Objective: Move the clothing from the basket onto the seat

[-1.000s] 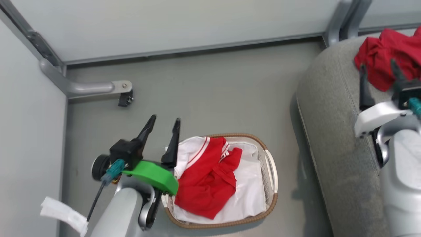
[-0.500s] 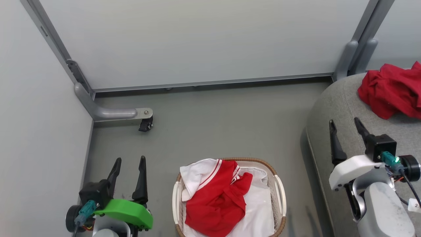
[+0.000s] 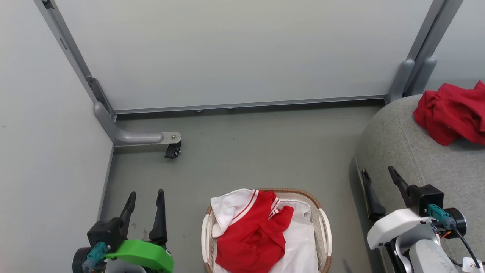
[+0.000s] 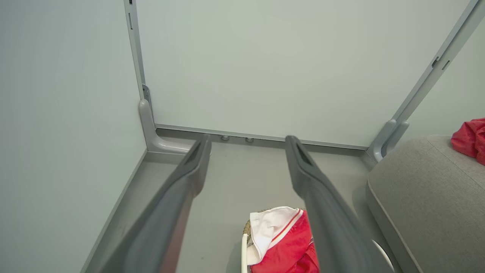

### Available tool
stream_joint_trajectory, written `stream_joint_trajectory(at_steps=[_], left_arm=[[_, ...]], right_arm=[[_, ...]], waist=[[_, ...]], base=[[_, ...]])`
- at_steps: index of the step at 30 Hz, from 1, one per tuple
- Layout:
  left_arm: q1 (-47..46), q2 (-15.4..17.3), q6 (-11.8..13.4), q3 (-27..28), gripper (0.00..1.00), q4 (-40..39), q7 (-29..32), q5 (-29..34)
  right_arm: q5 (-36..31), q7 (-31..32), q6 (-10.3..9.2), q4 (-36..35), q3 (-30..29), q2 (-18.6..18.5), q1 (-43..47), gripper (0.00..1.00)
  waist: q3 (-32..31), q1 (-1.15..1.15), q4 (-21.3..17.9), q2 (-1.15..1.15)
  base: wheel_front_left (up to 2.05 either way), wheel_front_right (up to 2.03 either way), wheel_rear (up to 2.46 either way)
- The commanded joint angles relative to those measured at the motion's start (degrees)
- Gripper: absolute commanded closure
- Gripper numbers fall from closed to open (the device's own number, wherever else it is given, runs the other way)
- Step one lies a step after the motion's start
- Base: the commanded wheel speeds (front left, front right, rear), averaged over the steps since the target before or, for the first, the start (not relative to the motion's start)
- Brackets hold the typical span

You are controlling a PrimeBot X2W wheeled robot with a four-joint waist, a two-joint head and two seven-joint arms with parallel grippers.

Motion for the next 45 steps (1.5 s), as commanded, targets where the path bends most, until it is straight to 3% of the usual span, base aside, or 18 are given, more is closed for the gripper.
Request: stream_joint_trajectory(at_steps=[1, 32, 45], left_arm=[[0.8, 0.0, -0.1, 0.2, 0.0, -0.3, 0.0, -0.3], [-0.8, 0.0, -0.1, -1.5, 0.0, 0.9, 0.0, -0.4], [-9.8, 0.1, -0.1, -9.3, 0.0, 8.0, 0.0, -1.0]], right_arm=[[0.5, -0.3, -0.08, -0.3, 0.0, -0.2, 1.0, 0.0], [0.8, -0.3, -0.08, -0.9, -0.3, -0.2, 0.8, 0.0], [-0.8, -0.3, -0.08, -3.7, -1.3, -0.2, -2.8, 0.0]], waist=[[0.0, 0.0, 0.0, 0.0], [0.7, 0.0, -1.0, 0.0], [7.6, 0.0, -2.9, 0.0]], base=[[0.0, 0.0, 0.0], [0.0, 0.0, 0.0], [0.0, 0.0, 0.0]])
